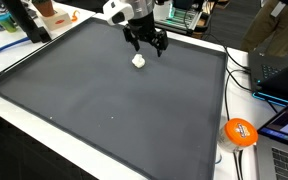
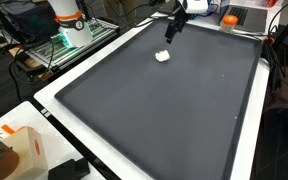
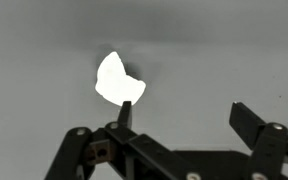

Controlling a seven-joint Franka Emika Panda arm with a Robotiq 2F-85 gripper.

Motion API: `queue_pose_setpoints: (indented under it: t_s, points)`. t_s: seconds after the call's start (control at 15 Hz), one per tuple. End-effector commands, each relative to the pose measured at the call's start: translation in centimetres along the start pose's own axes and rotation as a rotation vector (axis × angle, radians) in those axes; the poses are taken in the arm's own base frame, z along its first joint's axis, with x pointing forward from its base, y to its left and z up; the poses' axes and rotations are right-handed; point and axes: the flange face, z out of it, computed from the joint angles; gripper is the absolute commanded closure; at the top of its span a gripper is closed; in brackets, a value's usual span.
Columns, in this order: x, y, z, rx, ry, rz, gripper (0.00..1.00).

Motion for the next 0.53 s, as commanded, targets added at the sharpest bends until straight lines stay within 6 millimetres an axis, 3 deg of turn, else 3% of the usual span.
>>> queue_pose_setpoints:
  t_s: [0.0, 0.47]
  points:
    - [-1.1, 0.4, 0.1, -0.019, 0.065, 0.014, 0.0]
    - [-4.0, 1.5, 2.9, -0.069, 0.251, 0.107, 0.0]
